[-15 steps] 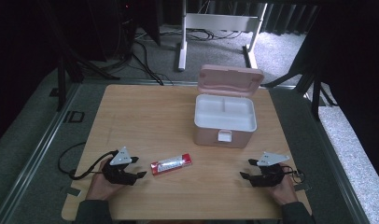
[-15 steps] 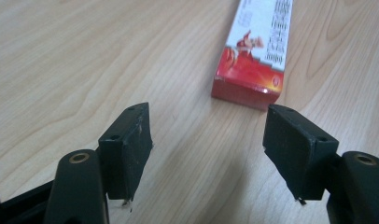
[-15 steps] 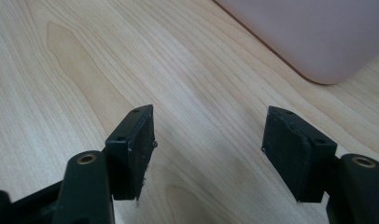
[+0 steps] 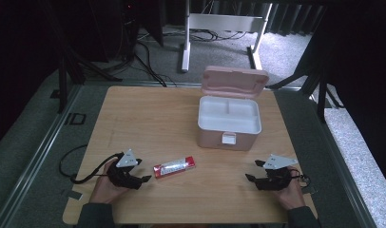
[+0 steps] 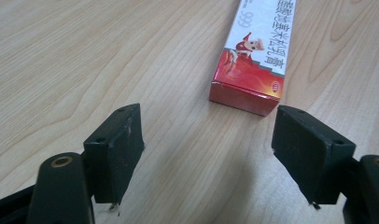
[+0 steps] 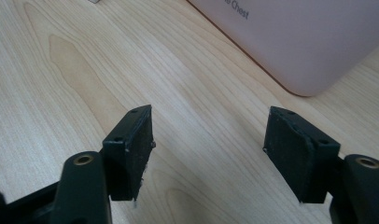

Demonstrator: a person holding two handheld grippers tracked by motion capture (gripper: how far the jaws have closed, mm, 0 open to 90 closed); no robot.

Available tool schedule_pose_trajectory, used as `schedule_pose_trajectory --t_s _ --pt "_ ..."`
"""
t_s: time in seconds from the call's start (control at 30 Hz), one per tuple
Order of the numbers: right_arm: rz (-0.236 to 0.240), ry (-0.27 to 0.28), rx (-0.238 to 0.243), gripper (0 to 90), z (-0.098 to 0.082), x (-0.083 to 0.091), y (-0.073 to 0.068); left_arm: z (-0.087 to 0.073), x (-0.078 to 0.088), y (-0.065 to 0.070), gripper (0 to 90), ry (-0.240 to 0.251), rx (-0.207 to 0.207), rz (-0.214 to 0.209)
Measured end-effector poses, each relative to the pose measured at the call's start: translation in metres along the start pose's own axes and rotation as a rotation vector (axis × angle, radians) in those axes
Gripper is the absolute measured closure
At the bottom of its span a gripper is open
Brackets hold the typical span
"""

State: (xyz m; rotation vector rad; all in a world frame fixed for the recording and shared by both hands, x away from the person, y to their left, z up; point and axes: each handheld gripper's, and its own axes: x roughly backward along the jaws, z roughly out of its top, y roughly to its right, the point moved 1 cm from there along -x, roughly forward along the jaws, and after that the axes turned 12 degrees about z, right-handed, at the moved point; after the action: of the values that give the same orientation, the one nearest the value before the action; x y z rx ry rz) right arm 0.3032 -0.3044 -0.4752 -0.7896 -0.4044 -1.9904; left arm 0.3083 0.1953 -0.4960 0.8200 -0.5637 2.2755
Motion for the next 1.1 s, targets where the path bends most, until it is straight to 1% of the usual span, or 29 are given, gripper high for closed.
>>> schedule_pose_trajectory --t_s 0.03,0.07,0.1,0.17,0.2,0.27,0.33,0.37,0.43,0.47,0.5,0.6,0.63,0.67,0.7,0.73,0.77,0.8,0.83,0.87,0.9,0.93,0.97,1.0,1.03,1.07,1.1 --pt "0.002 0.002 0.005 32.1 0.001 0.0 -0.001 0.002 -0.003 0.001 25.0 -0.011 -0.012 0.008" --pt "0.006 0.002 0.01 32.1 0.002 0.001 -0.002 0.003 -0.005 0.002 25.0 -0.014 -0.014 0.01" --pt "0.006 0.002 0.015 31.8 0.003 0.002 -0.003 0.005 -0.009 0.003 25.0 -0.022 -0.03 0.01" --pt "0.017 0.019 0.009 31.3 0.004 0.003 -0.003 0.006 -0.011 0.004 25.0 -0.029 -0.035 0.019" --pt "0.017 0.019 0.009 31.3 0.004 0.003 -0.003 0.007 -0.013 0.004 25.0 -0.035 -0.039 0.019" --pt "0.017 0.024 0.006 31.0 0.004 0.005 -0.002 0.009 -0.015 0.004 25.0 -0.03 -0.028 -0.017" --pt "0.015 0.027 0.006 31.0 0.005 0.006 -0.002 0.015 -0.014 0.009 25.2 -0.013 -0.05 -0.034" --pt "0.015 0.027 0.008 31.0 0.005 0.006 -0.002 0.017 -0.014 0.011 25.1 -0.005 -0.048 -0.046" --pt "0.013 0.026 0.008 30.8 0.007 0.006 -0.003 0.021 -0.015 0.014 25.1 0.002 -0.052 -0.083" --pt "0.013 0.026 0.008 30.8 0.007 0.006 -0.003 0.021 -0.015 0.014 25.1 0.002 -0.052 -0.083" --pt "0.012 0.023 0.018 30.9 0.008 0.006 -0.004 0.024 -0.015 0.02 25.1 -0.004 -0.072 -0.098" --pt "0.008 0.024 0.026 30.8 0.009 0.008 -0.005 0.026 -0.014 0.027 25.0 -0.014 -0.085 -0.108" --pt "0.008 0.022 0.026 30.8 0.01 0.008 -0.005 0.026 -0.014 0.027 25.0 -0.014 -0.085 -0.108" --pt "0.007 0.021 0.028 30.8 0.01 0.008 -0.005 0.028 -0.011 0.031 24.3 -0.01 -0.088 -0.111" --pt "0.006 0.019 0.031 30.8 0.01 0.008 -0.005 0.028 -0.011 0.031 22.0 -0.01 -0.088 -0.111" --pt "0.006 0.019 0.031 30.8 0.01 0.008 -0.005 0.029 -0.009 0.033 22.0 -0.005 -0.081 -0.105" --pt "0.009 0.018 0.033 30.8 0.01 0.008 -0.006 0.031 -0.005 0.038 18.4 0.01 -0.079 -0.099" --pt "0.009 0.018 0.033 30.8 0.01 0.008 -0.006 0.031 -0.005 0.038 18.0 0.01 -0.079 -0.099" --pt "0.006 0.016 0.039 30.7 0.011 0.007 -0.006 0.034 -0.005 0.042 17.9 -0.001 -0.1 -0.086" --pt "0.006 0.016 0.039 30.4 0.012 0.007 -0.006 0.034 -0.005 0.042 17.9 -0.001 -0.1 -0.086" --pt "0.006 0.015 0.042 30.4 0.013 0.006 -0.007 0.035 -0.01 0.044 18.0 -0.017 -0.11 -0.071" --pt "0.006 0.015 0.042 30.4 0.013 0.006 -0.007 0.035 -0.01 0.044 18.0 -0.017 -0.11 -0.071" --pt "0.001 0.011 0.046 30.4 0.014 0.006 -0.008 0.035 -0.016 0.044 18.5 -0.039 -0.104 -0.052" --pt "0.001 0.011 0.046 30.4 0.014 0.006 -0.008 0.035 -0.016 0.044 20.6 -0.039 -0.104 -0.052" --pt "0.0 0.012 0.053 30.5 0.015 0.006 -0.008 0.036 -0.018 0.044 20.6 -0.044 -0.105 -0.05" --pt "-0.001 0.01 0.057 30.5 0.016 0.007 -0.009 0.037 -0.02 0.043 23.5 -0.039 -0.106 -0.048" --pt "-0.002 0.01 0.061 30.5 0.017 0.007 -0.009 0.037 -0.022 0.041 30.1 -0.048 -0.103 -0.056"
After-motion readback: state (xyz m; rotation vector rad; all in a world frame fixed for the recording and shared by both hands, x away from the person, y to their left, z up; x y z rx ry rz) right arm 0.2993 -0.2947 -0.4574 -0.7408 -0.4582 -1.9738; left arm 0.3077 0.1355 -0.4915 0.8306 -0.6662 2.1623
